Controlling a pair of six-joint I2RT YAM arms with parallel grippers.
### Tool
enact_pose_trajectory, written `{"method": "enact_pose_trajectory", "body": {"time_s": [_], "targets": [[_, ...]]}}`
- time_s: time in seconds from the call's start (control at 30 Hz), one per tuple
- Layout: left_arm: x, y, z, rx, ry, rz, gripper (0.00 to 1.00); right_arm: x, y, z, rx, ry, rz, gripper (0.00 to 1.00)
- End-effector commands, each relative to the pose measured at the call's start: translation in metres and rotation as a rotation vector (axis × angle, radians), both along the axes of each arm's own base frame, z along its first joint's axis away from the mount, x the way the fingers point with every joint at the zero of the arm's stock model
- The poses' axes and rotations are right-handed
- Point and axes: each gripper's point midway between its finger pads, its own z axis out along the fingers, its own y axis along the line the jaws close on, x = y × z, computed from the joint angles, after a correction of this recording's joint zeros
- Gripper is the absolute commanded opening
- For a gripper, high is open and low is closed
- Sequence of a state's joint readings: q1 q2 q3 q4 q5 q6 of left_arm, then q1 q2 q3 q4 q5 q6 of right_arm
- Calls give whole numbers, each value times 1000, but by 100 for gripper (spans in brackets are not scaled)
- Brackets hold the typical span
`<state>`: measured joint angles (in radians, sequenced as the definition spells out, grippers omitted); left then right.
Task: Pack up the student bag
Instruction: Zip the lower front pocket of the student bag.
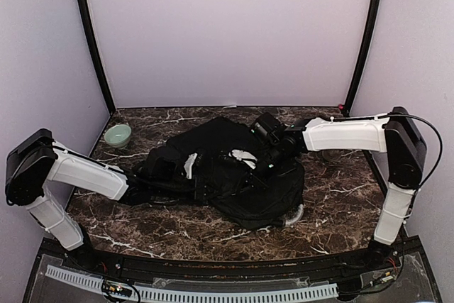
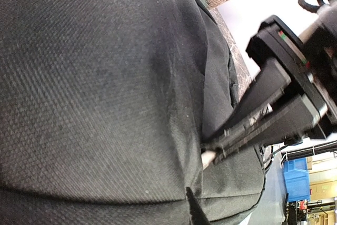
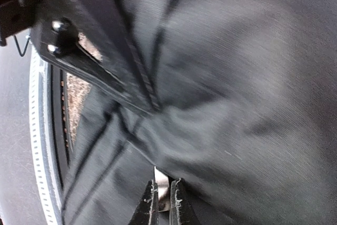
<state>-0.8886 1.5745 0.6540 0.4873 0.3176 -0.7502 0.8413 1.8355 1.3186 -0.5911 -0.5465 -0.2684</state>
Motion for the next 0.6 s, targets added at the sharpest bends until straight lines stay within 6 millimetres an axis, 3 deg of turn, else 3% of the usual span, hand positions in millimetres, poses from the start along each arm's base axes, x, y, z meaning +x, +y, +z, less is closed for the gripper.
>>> {"method": "enact_pose_trajectory", "body": {"time_s": [0.0, 0.23, 0.57], "targets": [[-8, -13, 42, -85, -109, -84, 4, 28, -28, -4, -50, -66, -70, 1], [-10, -7, 38, -62, -109, -78, 4, 58, -63, -13, -80, -74, -182, 0], [-10, -2, 36, -39, -114, -67, 4, 110, -116, -7, -102, -136, -347, 0]]}}
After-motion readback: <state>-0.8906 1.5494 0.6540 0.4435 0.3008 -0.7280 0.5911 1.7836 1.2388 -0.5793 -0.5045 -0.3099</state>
